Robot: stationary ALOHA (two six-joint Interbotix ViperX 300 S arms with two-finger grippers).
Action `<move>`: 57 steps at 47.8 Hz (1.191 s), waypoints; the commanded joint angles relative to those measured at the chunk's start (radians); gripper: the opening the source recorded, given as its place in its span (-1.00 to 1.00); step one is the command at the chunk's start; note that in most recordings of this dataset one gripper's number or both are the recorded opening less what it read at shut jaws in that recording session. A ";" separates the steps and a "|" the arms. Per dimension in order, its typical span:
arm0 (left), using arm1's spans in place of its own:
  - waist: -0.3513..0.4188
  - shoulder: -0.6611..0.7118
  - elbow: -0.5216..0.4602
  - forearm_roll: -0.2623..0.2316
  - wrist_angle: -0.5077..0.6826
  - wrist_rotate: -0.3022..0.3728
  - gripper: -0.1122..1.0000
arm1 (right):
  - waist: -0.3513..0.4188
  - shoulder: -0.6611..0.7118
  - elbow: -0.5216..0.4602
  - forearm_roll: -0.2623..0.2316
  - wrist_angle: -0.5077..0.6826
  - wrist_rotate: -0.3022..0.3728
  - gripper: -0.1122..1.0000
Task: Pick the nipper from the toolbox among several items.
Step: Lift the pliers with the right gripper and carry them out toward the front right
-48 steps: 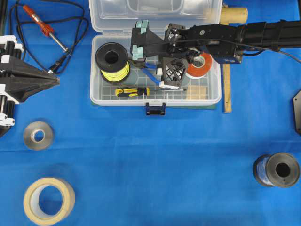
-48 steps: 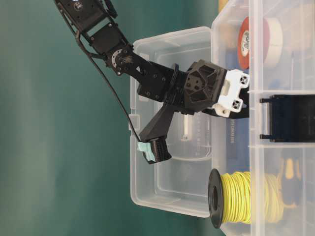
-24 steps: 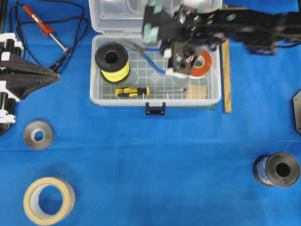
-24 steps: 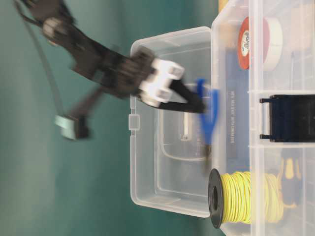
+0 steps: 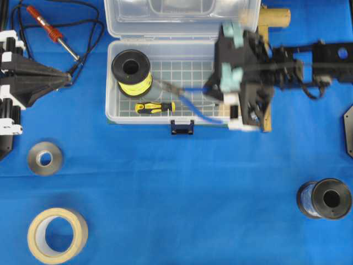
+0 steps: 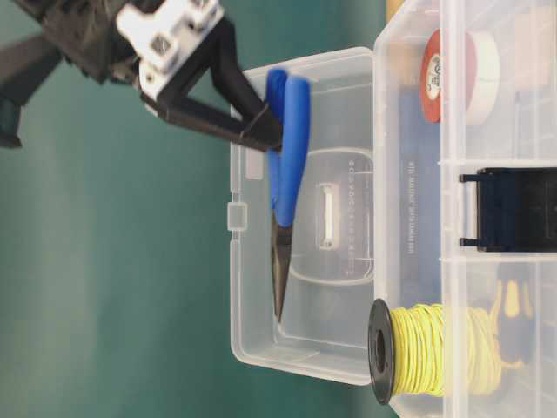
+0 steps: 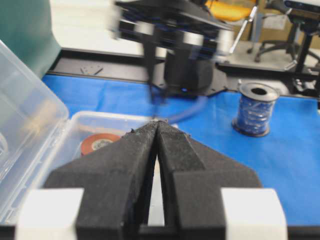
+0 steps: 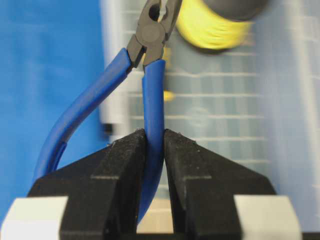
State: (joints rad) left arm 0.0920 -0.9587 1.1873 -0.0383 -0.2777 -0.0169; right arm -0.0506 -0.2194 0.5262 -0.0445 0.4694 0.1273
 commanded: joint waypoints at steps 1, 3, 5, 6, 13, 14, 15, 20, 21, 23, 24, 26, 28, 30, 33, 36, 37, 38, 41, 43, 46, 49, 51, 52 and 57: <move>0.005 0.006 -0.008 -0.002 -0.003 0.003 -0.80 | 0.060 -0.018 0.005 0.000 -0.044 0.025 -0.57; 0.005 0.006 -0.006 -0.002 -0.003 0.003 -0.80 | 0.080 -0.006 0.012 0.000 -0.060 0.040 -0.57; 0.005 0.006 -0.005 -0.002 -0.003 0.003 -0.80 | 0.098 0.009 0.018 0.000 -0.075 0.057 -0.57; 0.005 0.006 -0.005 -0.002 -0.003 0.003 -0.80 | 0.106 0.020 0.020 0.000 -0.084 0.064 -0.57; 0.005 0.006 0.002 -0.002 -0.003 0.003 -0.80 | 0.160 0.117 0.021 0.000 -0.124 0.117 -0.57; 0.005 0.006 0.003 -0.002 -0.002 0.003 -0.80 | 0.167 0.129 0.020 0.000 -0.129 0.123 -0.57; 0.005 0.008 0.003 -0.002 -0.003 0.002 -0.80 | 0.173 0.143 0.020 0.002 -0.133 0.127 -0.57; 0.005 0.006 0.009 -0.002 -0.002 0.000 -0.80 | 0.204 0.210 0.017 0.005 -0.179 0.158 -0.57; 0.005 0.006 0.011 -0.002 0.000 0.000 -0.80 | 0.210 0.224 0.017 0.003 -0.187 0.166 -0.57; 0.005 0.008 0.014 -0.002 0.000 0.000 -0.80 | 0.219 0.256 0.017 0.005 -0.202 0.183 -0.57; 0.005 0.008 0.014 -0.002 0.002 0.000 -0.80 | 0.221 0.268 0.017 0.005 -0.207 0.192 -0.57; 0.005 0.006 0.017 -0.002 0.003 -0.002 -0.80 | 0.224 0.293 0.017 0.003 -0.213 0.209 -0.57; 0.005 0.006 0.018 -0.002 0.005 -0.005 -0.80 | 0.227 0.318 0.017 0.005 -0.216 0.222 -0.57; 0.005 0.008 0.020 -0.002 0.008 -0.006 -0.80 | 0.230 0.337 0.015 0.003 -0.218 0.233 -0.57; 0.005 0.006 0.021 -0.002 0.008 -0.006 -0.80 | 0.238 0.367 0.015 0.003 -0.235 0.247 -0.57; 0.005 0.005 0.023 -0.002 0.008 -0.006 -0.80 | 0.239 0.385 0.017 0.005 -0.250 0.255 -0.57; 0.005 0.005 0.023 -0.002 0.009 -0.006 -0.80 | 0.239 0.390 0.018 0.005 -0.255 0.258 -0.57; 0.005 0.005 0.025 -0.002 0.008 -0.006 -0.80 | 0.239 0.394 0.020 0.005 -0.258 0.259 -0.57; 0.005 0.005 0.026 -0.002 0.009 -0.008 -0.80 | 0.239 0.407 0.020 0.008 -0.261 0.265 -0.57; 0.005 0.005 0.028 -0.002 0.011 -0.006 -0.80 | 0.238 0.410 0.018 0.009 -0.261 0.268 -0.57; 0.005 0.005 0.031 -0.002 0.012 -0.008 -0.80 | 0.238 0.410 0.018 0.009 -0.259 0.273 -0.56; 0.005 0.003 0.034 -0.002 0.012 -0.006 -0.80 | 0.235 0.411 0.015 0.009 -0.252 0.276 -0.55; 0.005 0.003 0.035 -0.002 0.012 -0.008 -0.80 | 0.233 0.410 0.012 0.009 -0.241 0.276 -0.44; 0.005 0.002 0.035 -0.002 0.012 -0.008 -0.80 | 0.233 0.407 0.012 0.009 -0.233 0.276 -0.34; 0.005 0.000 0.037 -0.002 0.012 -0.008 -0.80 | 0.224 0.370 0.009 0.003 -0.184 0.273 0.23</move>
State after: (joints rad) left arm 0.0936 -0.9618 1.2333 -0.0383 -0.2608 -0.0230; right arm 0.1825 0.2025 0.5568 -0.0383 0.2608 0.4034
